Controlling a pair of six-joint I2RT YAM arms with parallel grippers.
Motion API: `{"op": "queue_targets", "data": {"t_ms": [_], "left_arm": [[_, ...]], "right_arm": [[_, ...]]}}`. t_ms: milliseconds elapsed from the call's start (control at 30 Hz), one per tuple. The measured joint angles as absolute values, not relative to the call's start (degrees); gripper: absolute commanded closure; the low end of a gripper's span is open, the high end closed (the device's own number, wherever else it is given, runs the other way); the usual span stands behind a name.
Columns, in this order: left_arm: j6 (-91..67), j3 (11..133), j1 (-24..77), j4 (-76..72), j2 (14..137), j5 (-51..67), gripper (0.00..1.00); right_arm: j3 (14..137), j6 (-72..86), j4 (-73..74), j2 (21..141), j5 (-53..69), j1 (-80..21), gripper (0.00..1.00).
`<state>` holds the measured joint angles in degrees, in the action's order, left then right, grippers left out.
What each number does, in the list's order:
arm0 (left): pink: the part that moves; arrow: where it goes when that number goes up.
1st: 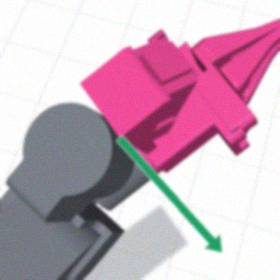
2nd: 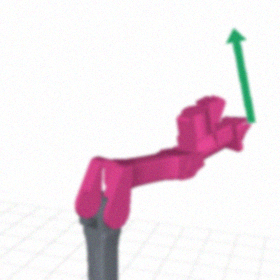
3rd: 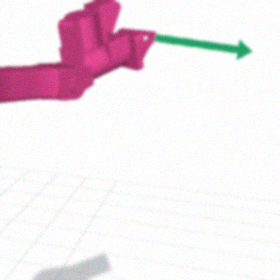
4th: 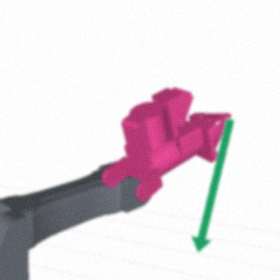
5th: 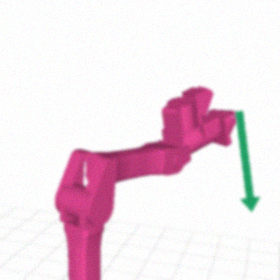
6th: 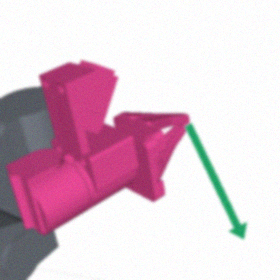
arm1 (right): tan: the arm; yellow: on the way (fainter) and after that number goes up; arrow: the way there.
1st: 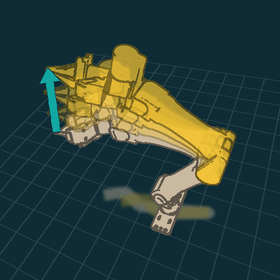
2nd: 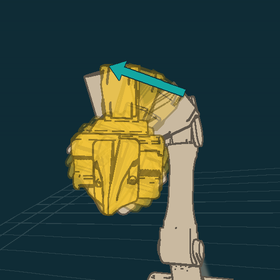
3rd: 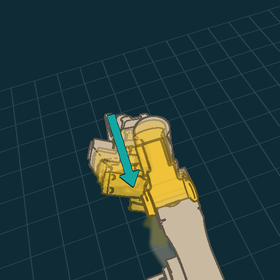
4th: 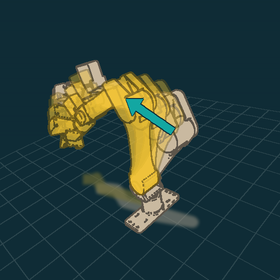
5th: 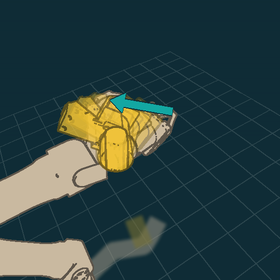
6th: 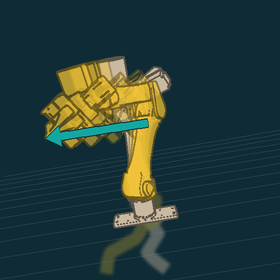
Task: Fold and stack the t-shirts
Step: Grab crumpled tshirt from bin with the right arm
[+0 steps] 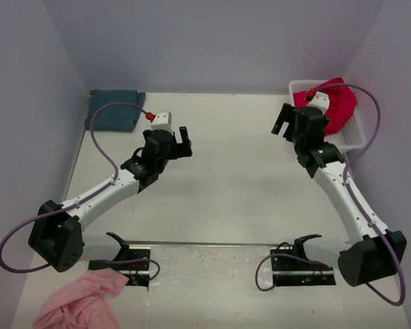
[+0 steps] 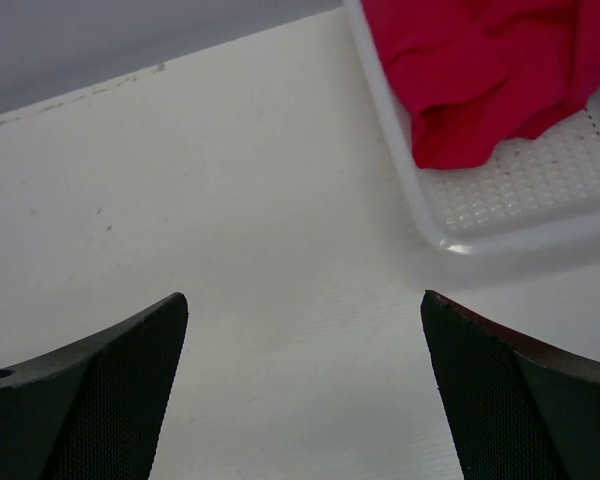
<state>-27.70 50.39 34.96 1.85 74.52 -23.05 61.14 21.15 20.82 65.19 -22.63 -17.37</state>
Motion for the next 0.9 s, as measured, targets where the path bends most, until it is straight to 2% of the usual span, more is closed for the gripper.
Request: {"op": "queue_targets", "data": {"t_ms": [167, 333, 400, 667, 900], "left_arm": [[-30.94, 50.33, 32.75, 0.47, 74.46, -17.93, 0.0], [-33.63, 49.25, 33.1, 0.56, 74.15, -16.1, 0.0], [-34.11, 47.92, 33.58, 0.69, 72.95, -16.64, 0.0], [-34.46, 45.76, 36.21, 2.13, 63.35, -18.13, 0.0], [-34.44, 45.1, 36.23, 2.83, 61.52, -18.46, 0.0]], "right_arm": [[70.0, 20.25, 19.62, 76.36, -22.76, -6.31, 0.01], [92.4, 19.84, 20.32, 98.94, -23.03, 2.63, 0.04], [96.82, 19.84, 20.71, 105.51, -22.76, 4.95, 0.05], [109.95, 16.6, 25.52, 124.11, -22.55, 8.12, 0.06], [117.82, 10.74, 27.09, 132.11, -23.09, 9.5, 0.1]]}}
